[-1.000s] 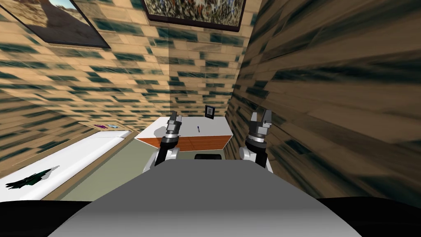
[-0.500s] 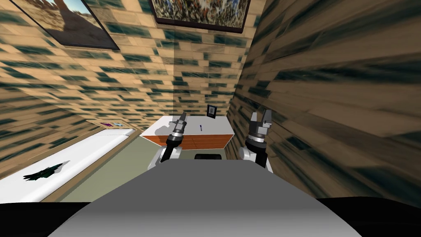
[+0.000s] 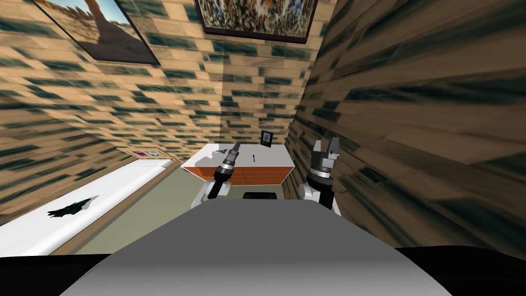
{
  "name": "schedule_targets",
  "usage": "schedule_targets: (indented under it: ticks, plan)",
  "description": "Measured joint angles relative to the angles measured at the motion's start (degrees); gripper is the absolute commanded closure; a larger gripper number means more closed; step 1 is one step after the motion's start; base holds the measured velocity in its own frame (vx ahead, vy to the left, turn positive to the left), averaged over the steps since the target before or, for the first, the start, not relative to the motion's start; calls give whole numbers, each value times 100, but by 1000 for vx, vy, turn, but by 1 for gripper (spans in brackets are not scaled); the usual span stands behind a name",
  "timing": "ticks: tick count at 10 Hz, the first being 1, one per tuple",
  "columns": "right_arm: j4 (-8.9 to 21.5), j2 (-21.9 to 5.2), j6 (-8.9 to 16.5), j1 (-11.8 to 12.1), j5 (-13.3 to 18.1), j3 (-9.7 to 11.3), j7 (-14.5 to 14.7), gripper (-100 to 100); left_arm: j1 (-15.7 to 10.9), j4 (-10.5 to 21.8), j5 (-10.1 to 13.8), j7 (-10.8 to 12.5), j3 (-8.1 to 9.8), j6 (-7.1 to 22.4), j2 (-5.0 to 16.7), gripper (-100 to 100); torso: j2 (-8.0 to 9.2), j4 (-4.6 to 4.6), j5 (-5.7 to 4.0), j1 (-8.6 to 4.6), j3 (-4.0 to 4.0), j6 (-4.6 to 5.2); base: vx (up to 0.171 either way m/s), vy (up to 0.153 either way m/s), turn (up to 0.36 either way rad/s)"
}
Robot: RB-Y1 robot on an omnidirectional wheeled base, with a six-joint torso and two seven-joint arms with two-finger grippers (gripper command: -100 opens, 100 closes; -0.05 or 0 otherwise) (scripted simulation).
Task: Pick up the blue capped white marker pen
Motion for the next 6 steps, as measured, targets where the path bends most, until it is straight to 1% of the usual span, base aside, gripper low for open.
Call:
schedule_targets:
  ticks: [1, 2, 3, 6]
  plan:
    - [0, 0, 0, 0, 0, 0, 0, 0, -41, 51, -173, -12, -96, 64, -9, -100, 5, 1, 2, 7, 3, 0, -50, 60, 7]
    - [0, 0, 0, 0, 0, 0, 0, 0, -98, 80, -323, -7, -131, 124, 5, -100, 3, 1, 1, 5, 2, 0, -45, 54, 24]
    - [0, 0, 0, 0, 0, 0, 0, 0, -173, 71, -508, -5, -238, 258, 1, -100, 1, 1, 1, 2, 1, 0, -39, 35, 11]
    - [0, 0, 0, 0, 0, 0, 0, 0, -295, 208, -919, -25, -377, 396, -35, -100, -1, 0, 0, -4, 0, 0, -39, 46, 23]
